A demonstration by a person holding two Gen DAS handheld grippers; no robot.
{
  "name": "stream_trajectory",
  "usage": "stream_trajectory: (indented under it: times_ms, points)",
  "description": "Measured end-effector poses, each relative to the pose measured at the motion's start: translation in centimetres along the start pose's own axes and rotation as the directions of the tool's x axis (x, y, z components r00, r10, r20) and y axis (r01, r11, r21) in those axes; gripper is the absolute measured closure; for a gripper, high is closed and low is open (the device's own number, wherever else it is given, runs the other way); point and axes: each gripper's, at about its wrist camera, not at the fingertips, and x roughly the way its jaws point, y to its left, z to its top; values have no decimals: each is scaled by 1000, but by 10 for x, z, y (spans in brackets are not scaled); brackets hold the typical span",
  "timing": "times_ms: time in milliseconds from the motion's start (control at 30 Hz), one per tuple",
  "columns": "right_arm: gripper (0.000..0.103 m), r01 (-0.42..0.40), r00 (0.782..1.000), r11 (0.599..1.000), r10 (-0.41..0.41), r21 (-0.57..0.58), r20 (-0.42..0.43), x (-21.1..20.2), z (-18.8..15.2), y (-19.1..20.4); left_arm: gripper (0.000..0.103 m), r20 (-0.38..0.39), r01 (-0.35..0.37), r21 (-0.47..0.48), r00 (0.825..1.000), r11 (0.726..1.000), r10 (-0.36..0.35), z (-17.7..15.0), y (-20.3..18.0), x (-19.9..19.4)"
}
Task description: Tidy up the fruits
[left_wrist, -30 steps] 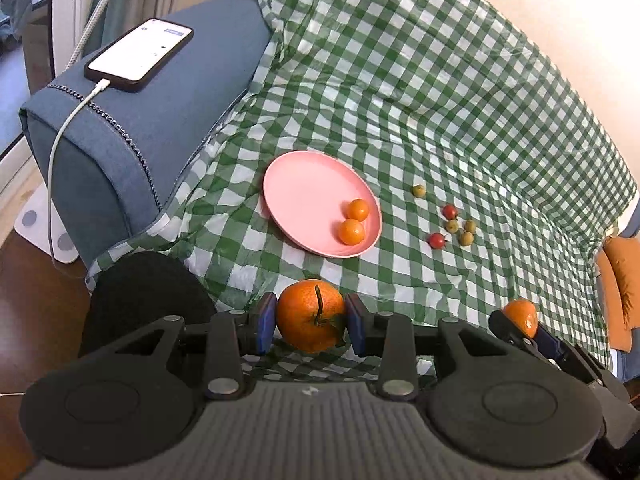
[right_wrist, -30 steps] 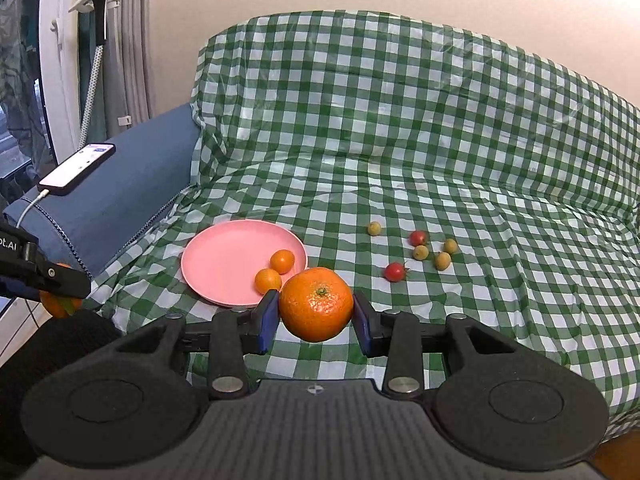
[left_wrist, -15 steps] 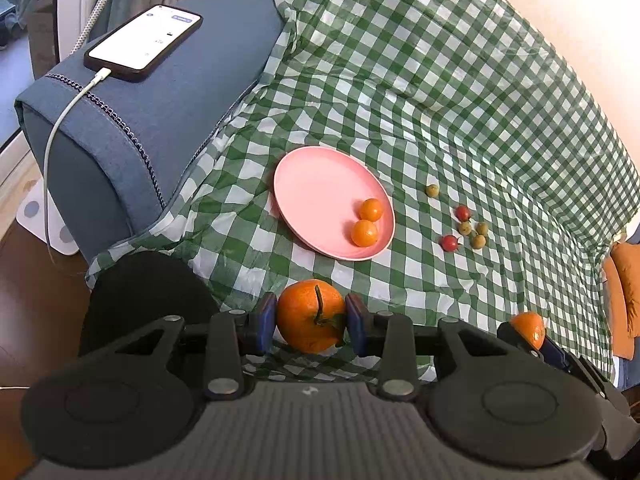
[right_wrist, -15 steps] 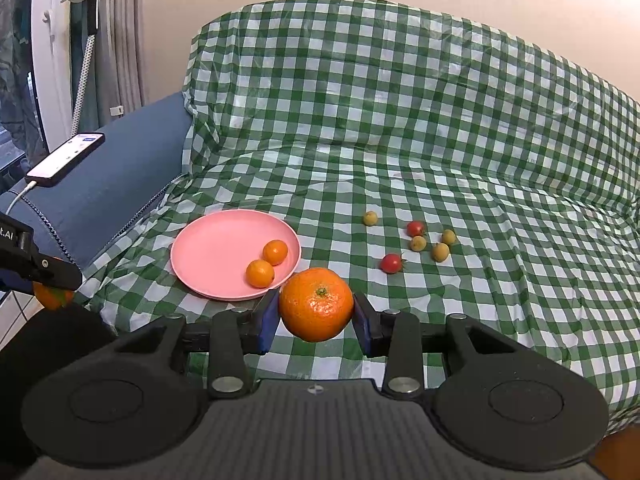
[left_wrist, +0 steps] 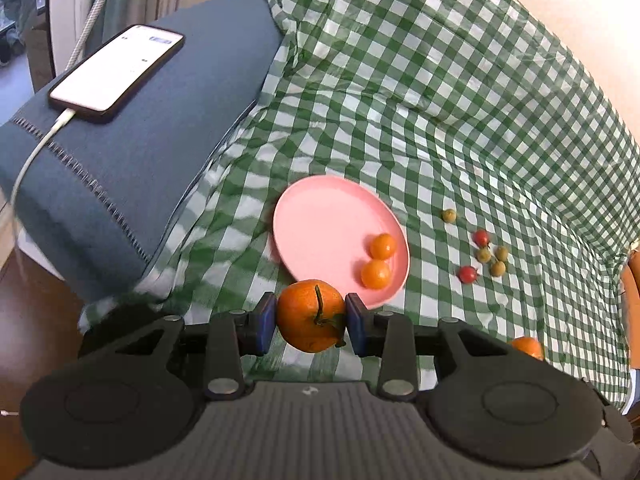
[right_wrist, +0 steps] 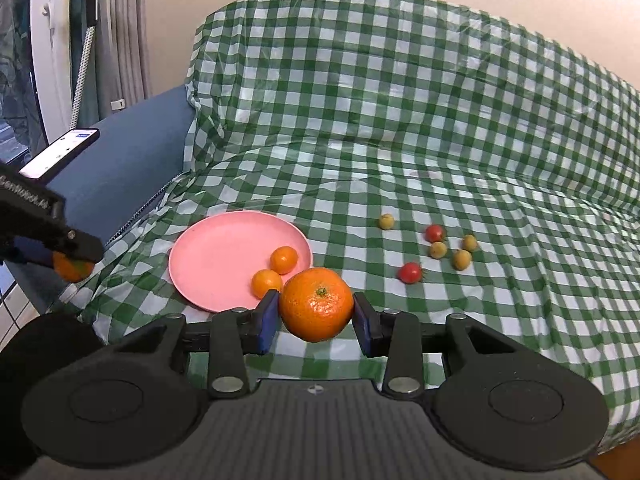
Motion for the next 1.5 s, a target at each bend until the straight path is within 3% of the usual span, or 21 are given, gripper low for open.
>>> stream_trajectory:
  times_ms: [233,667,1033,1267,1333,1400,1433,1467,1500]
  points:
    - [63,-34,999,999,33,-24,-13,48,20,11,62,11,-35,38,999,999,35,32,-13,40]
    - [63,-70,993,994,61,-79,-105,149,34,25,62,-56,-65,134,996,989,73,60,-27,131]
    - [63,-83,990,990,69,-115,-124,193,42,39,62,-98,-76,220,990,973,100,72,-27,175]
    - [63,-102,985,987,83,-122,-151,205,41,47,62,-127,-87,214,985,973,116,78,-22,187]
    - [61,-116,983,985,96,-125,-155,205,40,49,54,-127,-80,215,986,973,109,79,-21,185]
    - [43,-124,983,983,103,-135,-153,203,40,50,1,-124,-76,219,987,973,105,80,-24,181]
    - [26,-123,982,982,100,-143,-159,202,40,50,1,-102,-88,213,988,973,112,79,-24,176]
    - [19,-115,983,982,90,-149,-163,200,39,50,0,-66,-101,207,991,973,117,77,-24,170]
    - [19,-102,984,983,77,-150,-162,196,38,50,0,-48,-102,219,992,970,115,75,-24,164]
